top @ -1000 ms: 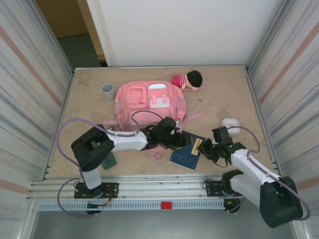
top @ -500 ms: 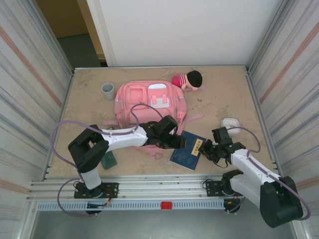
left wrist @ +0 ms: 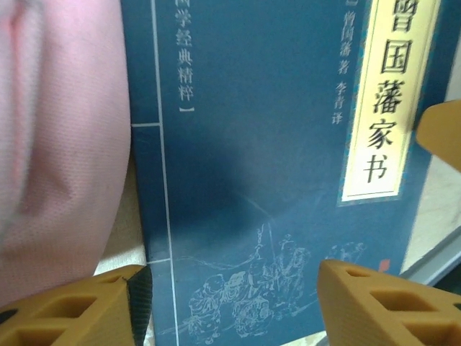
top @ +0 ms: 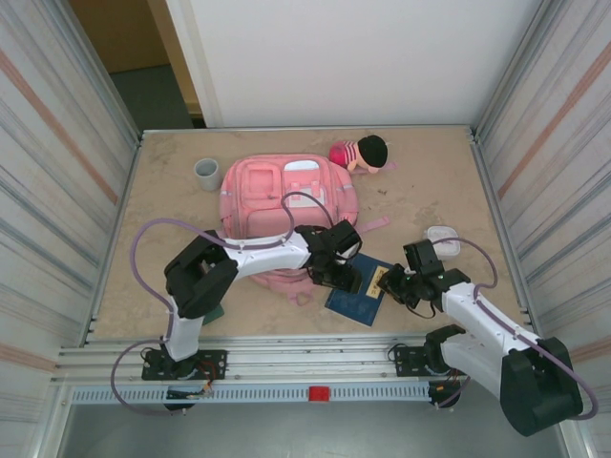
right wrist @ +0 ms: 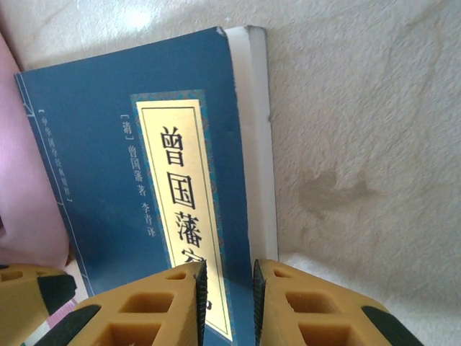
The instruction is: Pack books, pencil case, and school supplies into a backpack
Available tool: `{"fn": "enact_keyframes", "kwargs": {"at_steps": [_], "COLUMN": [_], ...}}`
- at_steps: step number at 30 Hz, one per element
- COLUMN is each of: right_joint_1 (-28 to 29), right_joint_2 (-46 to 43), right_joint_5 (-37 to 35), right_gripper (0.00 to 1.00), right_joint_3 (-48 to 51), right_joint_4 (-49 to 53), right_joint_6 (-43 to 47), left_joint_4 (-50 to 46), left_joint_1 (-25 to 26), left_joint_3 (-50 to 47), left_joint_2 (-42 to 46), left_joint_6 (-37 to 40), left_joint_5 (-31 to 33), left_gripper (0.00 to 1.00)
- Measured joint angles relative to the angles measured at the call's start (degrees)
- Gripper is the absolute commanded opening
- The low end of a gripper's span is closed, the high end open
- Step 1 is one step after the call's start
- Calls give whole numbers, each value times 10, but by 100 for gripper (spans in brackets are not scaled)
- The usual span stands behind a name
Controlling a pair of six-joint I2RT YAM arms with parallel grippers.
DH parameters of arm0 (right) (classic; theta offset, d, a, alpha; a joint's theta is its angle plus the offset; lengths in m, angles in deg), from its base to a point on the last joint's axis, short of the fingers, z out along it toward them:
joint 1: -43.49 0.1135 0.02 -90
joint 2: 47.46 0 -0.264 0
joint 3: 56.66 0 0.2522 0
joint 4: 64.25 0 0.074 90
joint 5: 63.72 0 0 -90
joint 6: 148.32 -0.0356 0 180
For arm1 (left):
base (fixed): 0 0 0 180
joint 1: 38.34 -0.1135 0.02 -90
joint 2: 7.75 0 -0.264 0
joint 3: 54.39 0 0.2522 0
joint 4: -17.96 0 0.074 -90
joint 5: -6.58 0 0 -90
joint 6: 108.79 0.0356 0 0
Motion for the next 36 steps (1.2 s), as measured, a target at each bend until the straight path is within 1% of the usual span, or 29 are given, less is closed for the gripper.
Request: {"fn": "enact_keyframes", "kwargs": {"at_steps": [2, 4, 7, 9, 12, 18, 20, 23, 27, 30, 33, 36], "right_joint_1": [5, 9, 10, 12, 14, 15, 12, 12, 12, 12, 12, 12], "right_joint_2": [0, 0, -11, -30, -53, -86, -90, -81, -58, -38, -21, 0], "right_joint_5": [-5, -8, -10, -12, -12, -32, -33, -31, -27, -25, -24, -21], "right_gripper": [26, 28, 42, 46, 47, 49, 49, 50, 48, 44, 35, 23], "right_joint_3": [0, 0, 0, 0, -1, -16, -17, -17, -17, -17, -17, -17], "right_joint_4": [4, 12, 34, 55, 81, 145, 153, 157, 158, 156, 146, 134], "right_joint_6": [0, 0, 1, -2, -2, -2, -1, 1, 9, 18, 28, 33], "left_joint_4": [-11, -19, -32, -34, -30, 14, 31, 48, 50, 54, 55, 54], "left_joint_1": [5, 10, 12, 12, 12, 12, 14, 14, 4, -4, -5, -5], "left_joint_3": [6, 6, 6, 5, 4, -5, -11, -26, -40, -46, -46, -41], "left_joint_2": [-5, -5, -5, -5, -6, -6, -5, 2, 9, 9, 8, 0], "left_joint_6": [15, 27, 37, 46, 57, 61, 58, 48, 23, 14, 11, 11], "left_joint_5": [10, 20, 30, 28, 10, -52, -61, -57, -42, -37, -38, -41], "left_gripper": [65, 65, 65, 64, 63, 62, 62, 62, 62, 62, 62, 62]}}
